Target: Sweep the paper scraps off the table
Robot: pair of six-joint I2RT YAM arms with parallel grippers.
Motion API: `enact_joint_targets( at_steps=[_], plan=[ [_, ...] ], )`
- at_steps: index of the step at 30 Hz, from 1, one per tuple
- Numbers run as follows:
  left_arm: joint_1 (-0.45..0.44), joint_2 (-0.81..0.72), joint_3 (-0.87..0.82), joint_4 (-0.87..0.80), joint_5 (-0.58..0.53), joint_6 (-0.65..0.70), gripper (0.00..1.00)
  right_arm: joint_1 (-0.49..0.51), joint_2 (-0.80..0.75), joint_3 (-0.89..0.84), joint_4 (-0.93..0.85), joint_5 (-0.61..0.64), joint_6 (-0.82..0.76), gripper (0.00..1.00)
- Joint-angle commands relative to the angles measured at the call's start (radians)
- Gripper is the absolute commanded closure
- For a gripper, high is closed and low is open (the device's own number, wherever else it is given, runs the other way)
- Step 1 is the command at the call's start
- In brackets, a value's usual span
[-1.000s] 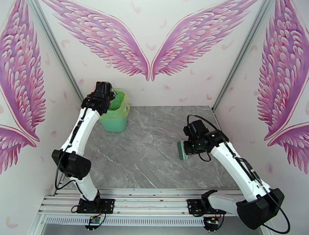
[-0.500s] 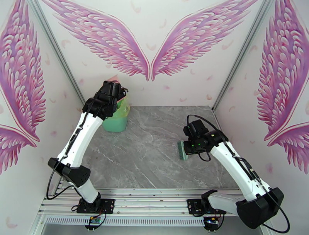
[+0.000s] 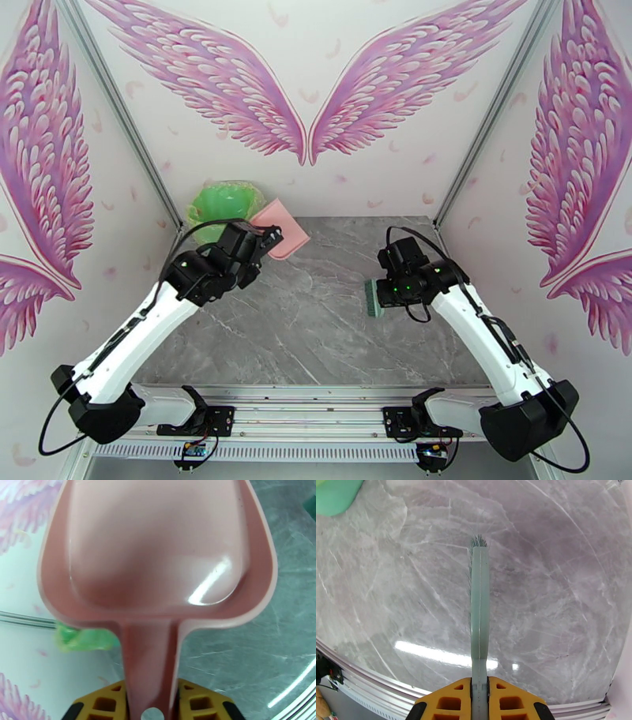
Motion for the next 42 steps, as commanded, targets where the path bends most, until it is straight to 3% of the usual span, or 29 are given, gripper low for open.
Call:
enact_joint_targets(
  at_steps=[1,7,12,22,36,42],
  plan=[
    [-0.002,-0.016,-0.126,0.136,0.161,-0.156,1.0,-0.02,-0.03,0.038,0.078,-0.025,0.055,1.0],
    [-0.002,0.022,-0.342,0.326,0.331,-0.197,1.0,-0.089,-0.046,-0.028,0.268,-0.225,0.144,1.0],
    [0.0,0.144,-0.392,0.371,0.382,-0.199,1.0,-0.13,-0.039,-0.115,0.437,-0.346,0.235,1.0],
    [0.059,0.25,-0.459,0.451,0.444,-0.179,1.0,-0.232,0.01,-0.281,0.747,-0.446,0.393,1.0],
    [0.132,0.373,-0.462,0.511,0.501,-0.199,1.0,-0.291,0.242,-0.368,1.016,-0.483,0.52,1.0],
    [0.143,0.393,-0.445,0.499,0.51,-0.193,0.89,-0.312,0.295,-0.41,1.085,-0.507,0.55,1.0]
  ],
)
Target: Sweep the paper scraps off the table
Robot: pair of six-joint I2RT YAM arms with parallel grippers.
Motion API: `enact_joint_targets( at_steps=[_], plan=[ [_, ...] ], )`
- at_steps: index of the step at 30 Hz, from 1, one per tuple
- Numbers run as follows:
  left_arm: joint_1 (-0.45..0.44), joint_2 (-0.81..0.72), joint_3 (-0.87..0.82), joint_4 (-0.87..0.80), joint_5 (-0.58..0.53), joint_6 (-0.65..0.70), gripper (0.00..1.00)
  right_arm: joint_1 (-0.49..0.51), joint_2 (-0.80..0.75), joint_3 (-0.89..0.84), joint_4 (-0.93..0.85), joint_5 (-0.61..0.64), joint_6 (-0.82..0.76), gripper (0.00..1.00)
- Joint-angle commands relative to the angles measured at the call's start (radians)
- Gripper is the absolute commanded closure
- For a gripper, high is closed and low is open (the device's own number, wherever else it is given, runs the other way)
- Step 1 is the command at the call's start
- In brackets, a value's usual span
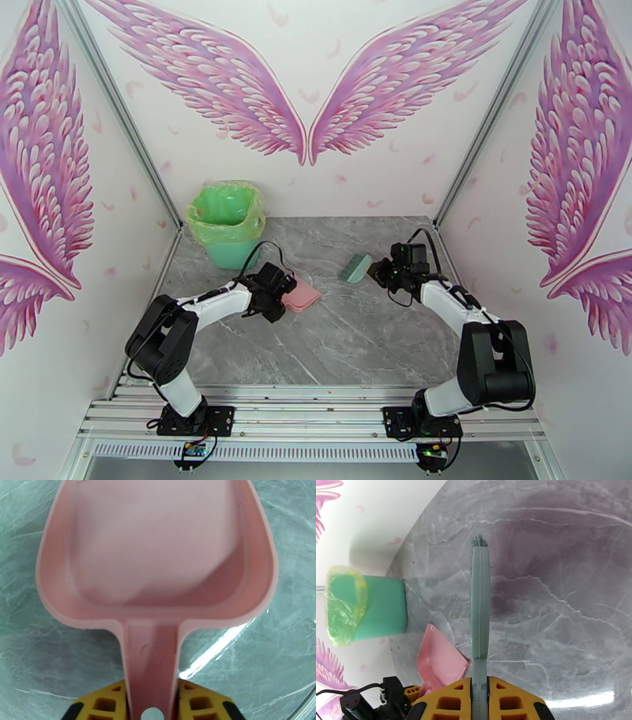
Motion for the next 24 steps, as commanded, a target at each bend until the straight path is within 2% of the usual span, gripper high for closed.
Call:
enact_joint_targets(
  at_steps=[1,5,9,11,17,22,24],
  plan=[
    [0.008,0.019,0.016,0.011,0.024,-0.002,0.86,-0.016,0.027,-0.029,0.087,-0.035,0.034,1.0],
    [0.013,0.03,0.026,0.002,0.03,0.0,0.65,-0.026,0.06,-0.067,0.131,-0.06,0.055,1.0],
    [0.014,0.014,0.016,0.013,0.034,0.003,0.32,-0.038,0.087,-0.106,0.185,-0.104,0.084,0.98],
    [0.013,-0.006,0.011,0.021,0.047,0.003,0.24,-0.042,0.093,-0.118,0.199,-0.114,0.09,0.95],
    [0.013,-0.126,0.002,0.039,0.081,-0.002,0.14,-0.051,0.096,-0.137,0.152,-0.083,0.063,0.85],
    [0.016,-0.245,-0.003,0.051,0.076,-0.019,0.12,-0.056,0.11,-0.142,0.107,-0.055,0.039,0.78],
    [0.025,-0.288,-0.008,0.051,0.06,-0.028,0.12,-0.056,0.113,-0.151,0.1,-0.048,0.035,0.72]
  ],
)
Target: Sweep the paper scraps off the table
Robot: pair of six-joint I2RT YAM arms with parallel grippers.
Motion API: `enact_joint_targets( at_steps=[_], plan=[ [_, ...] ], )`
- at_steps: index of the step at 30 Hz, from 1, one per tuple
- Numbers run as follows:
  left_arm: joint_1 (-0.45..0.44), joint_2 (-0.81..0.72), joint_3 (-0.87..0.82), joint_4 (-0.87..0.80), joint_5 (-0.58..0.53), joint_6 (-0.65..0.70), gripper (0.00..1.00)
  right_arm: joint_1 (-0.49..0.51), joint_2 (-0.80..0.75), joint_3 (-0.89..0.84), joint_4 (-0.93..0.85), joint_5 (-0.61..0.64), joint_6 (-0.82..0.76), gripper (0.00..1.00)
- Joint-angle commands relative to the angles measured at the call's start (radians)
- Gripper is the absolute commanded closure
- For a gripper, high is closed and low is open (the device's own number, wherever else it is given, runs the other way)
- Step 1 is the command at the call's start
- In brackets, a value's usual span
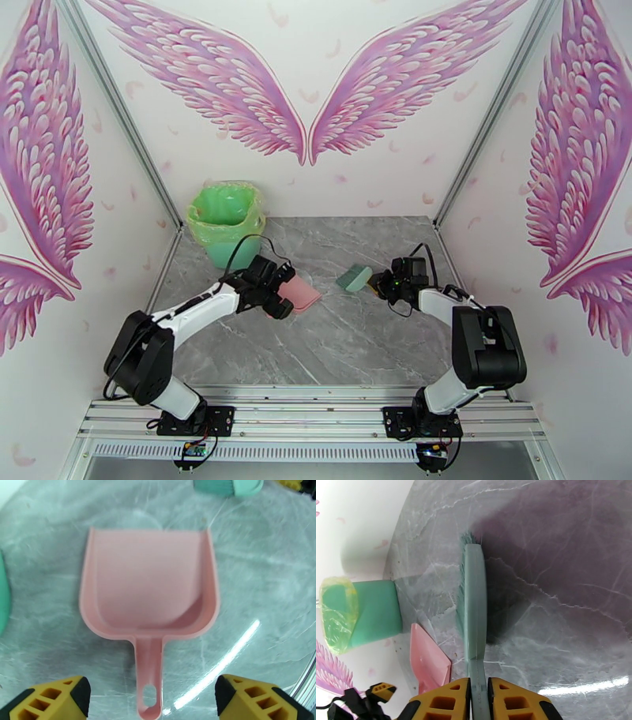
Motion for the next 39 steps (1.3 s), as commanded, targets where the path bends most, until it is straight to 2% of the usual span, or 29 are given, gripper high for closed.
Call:
enact_joint_targets(
  at_steps=[1,6,14,22,25,27,29,31,33,36,39],
  plan=[
    [0.015,-0.081,-0.013,0.014,-0.014,-0.023,0.11,-0.008,0.023,-0.03,-0.052,0.042,-0.024,0.69],
    [0.044,-0.223,-0.076,0.054,-0.105,-0.052,0.11,-0.01,0.01,-0.055,-0.071,0.061,-0.049,0.58],
    [0.095,-0.403,-0.204,0.131,-0.267,-0.097,0.08,-0.01,-0.048,-0.068,-0.16,0.143,-0.118,0.54],
    [0.13,-0.513,-0.318,0.207,-0.423,-0.133,0.08,-0.011,-0.194,-0.072,-0.308,0.383,-0.253,0.53],
    [0.154,-0.566,-0.405,0.322,-0.504,-0.136,0.03,-0.01,-0.276,-0.071,-0.327,0.494,-0.313,0.53],
    [0.192,-0.588,-0.487,0.448,-0.519,-0.133,0.01,-0.01,-0.336,-0.071,-0.313,0.579,-0.343,0.52],
    [0.232,-0.577,-0.576,0.602,-0.522,-0.145,0.01,-0.01,-0.386,-0.082,-0.27,0.659,-0.372,0.51],
    [0.273,-0.532,-0.645,0.78,-0.517,-0.143,0.01,-0.009,-0.436,-0.106,-0.203,0.741,-0.389,0.43],
    [0.301,-0.438,-0.681,0.885,-0.562,-0.116,0.01,-0.009,-0.481,-0.161,-0.065,0.794,-0.417,0.01],
    [0.324,-0.287,-0.691,1.008,-0.65,-0.111,0.01,-0.008,-0.505,-0.279,0.211,0.819,-0.45,0.01],
    [0.328,-0.216,-0.674,1.077,-0.652,-0.083,0.01,-0.008,-0.469,-0.365,0.416,0.832,-0.499,0.01]
  ],
)
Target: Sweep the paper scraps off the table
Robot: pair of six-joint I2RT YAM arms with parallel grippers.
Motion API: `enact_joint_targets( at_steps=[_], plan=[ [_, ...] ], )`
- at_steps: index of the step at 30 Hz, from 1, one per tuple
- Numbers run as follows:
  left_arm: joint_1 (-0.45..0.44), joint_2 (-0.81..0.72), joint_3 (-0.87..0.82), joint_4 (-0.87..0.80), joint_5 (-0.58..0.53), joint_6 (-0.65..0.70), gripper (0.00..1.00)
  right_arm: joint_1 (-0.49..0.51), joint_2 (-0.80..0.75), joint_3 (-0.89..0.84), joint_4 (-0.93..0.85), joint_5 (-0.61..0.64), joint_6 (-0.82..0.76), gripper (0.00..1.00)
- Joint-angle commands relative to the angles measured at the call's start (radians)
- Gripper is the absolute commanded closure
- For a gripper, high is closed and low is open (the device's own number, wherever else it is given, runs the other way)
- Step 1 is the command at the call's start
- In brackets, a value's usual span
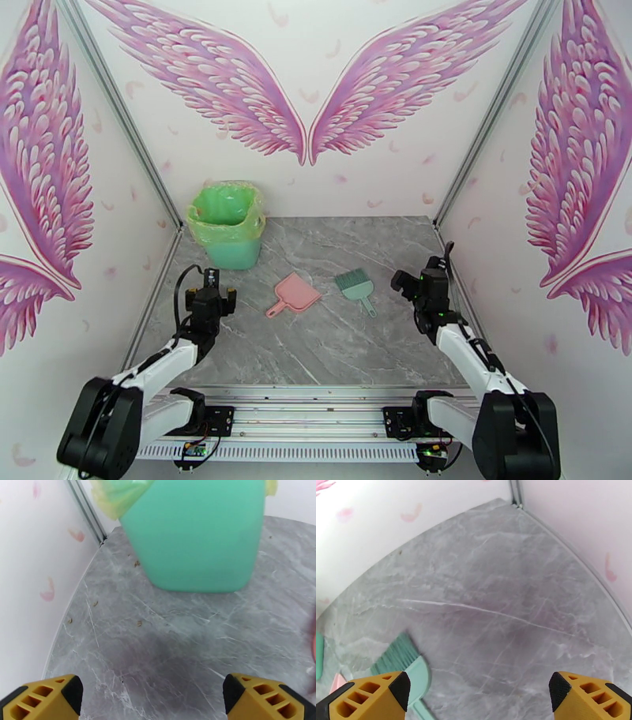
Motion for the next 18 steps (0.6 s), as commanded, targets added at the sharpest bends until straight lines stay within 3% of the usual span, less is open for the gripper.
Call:
enact_joint_targets(
  at_steps=[1,5,9,11,15,17,18],
  plan=[
    [0.007,0.042,-0.009,0.241,-0.034,0.044,0.01,-0.005,0.045,-0.071,0.299,0.071,-0.1,0.01],
    [0.031,0.11,0.001,0.352,0.032,0.061,0.01,-0.004,0.126,-0.105,0.402,0.06,-0.153,0.01],
    [0.043,0.214,0.038,0.417,0.098,0.102,0.01,-0.001,0.208,-0.197,0.674,0.049,-0.178,0.01],
    [0.063,0.204,0.051,0.371,0.118,0.078,0.01,0.0,0.256,-0.226,0.794,0.04,-0.189,0.01],
    [0.133,0.212,0.001,0.459,0.189,0.012,0.01,0.024,0.283,-0.272,0.921,-0.046,-0.252,0.01],
    [0.183,0.29,-0.019,0.579,0.256,-0.026,0.01,0.049,0.34,-0.284,1.006,-0.08,-0.299,0.01],
    [0.188,0.282,0.001,0.535,0.24,-0.04,0.01,0.061,0.398,-0.277,1.051,-0.097,-0.318,0.01]
  ],
)
